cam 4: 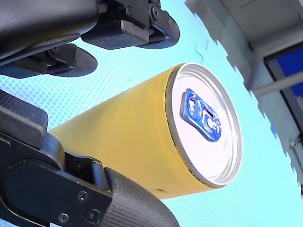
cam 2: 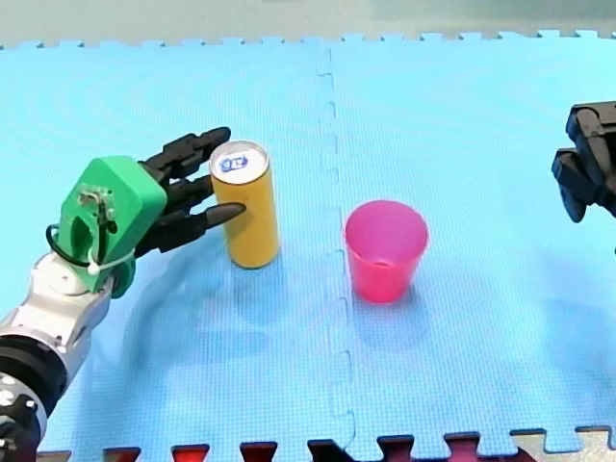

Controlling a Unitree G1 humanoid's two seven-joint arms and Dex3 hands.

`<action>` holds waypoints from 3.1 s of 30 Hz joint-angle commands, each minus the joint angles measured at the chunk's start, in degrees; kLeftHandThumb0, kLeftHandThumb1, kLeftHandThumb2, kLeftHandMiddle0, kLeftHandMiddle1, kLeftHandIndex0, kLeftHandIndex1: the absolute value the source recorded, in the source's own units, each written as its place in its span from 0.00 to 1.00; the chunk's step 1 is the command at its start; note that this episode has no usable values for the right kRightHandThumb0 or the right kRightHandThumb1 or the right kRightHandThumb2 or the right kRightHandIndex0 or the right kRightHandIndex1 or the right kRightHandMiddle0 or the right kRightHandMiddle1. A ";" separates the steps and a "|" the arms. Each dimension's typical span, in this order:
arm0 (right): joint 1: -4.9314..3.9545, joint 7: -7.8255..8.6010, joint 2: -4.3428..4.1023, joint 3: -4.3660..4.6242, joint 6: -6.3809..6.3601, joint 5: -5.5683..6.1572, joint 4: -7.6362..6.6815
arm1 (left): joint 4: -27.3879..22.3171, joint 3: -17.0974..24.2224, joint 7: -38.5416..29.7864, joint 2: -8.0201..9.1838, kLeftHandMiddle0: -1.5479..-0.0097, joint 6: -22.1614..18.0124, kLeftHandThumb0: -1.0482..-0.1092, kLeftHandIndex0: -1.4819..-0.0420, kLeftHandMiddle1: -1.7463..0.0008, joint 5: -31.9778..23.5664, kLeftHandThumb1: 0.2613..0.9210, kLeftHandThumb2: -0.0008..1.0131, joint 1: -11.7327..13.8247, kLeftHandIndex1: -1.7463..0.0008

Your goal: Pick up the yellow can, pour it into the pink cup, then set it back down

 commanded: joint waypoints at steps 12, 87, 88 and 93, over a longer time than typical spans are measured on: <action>0.16 0.30 -0.35 0.01 -0.04 0.05 -0.15 | 0.00 -1.11 0.30 1.35 0.73 0.75 0.14 0.81 1.00 1.49 0.85 0.00 -0.30 1.00; 0.49 -1.66 -0.23 1.37 -0.52 -0.44 -0.82 | 2.38 -4.88 7.89 -1.68 0.51 0.77 0.20 0.57 0.97 7.28 0.89 0.00 -2.09 0.97; 0.51 -1.69 -0.23 1.38 -0.55 -0.46 -0.82 | 2.46 -5.33 9.14 -1.66 0.45 0.99 0.29 0.52 0.96 7.90 0.87 0.00 -2.18 0.97; 0.60 -1.58 -0.19 1.32 -0.71 -0.33 -0.82 | 2.98 -5.96 12.68 -1.60 0.38 1.01 0.38 0.42 0.97 9.09 0.85 0.00 -2.11 0.98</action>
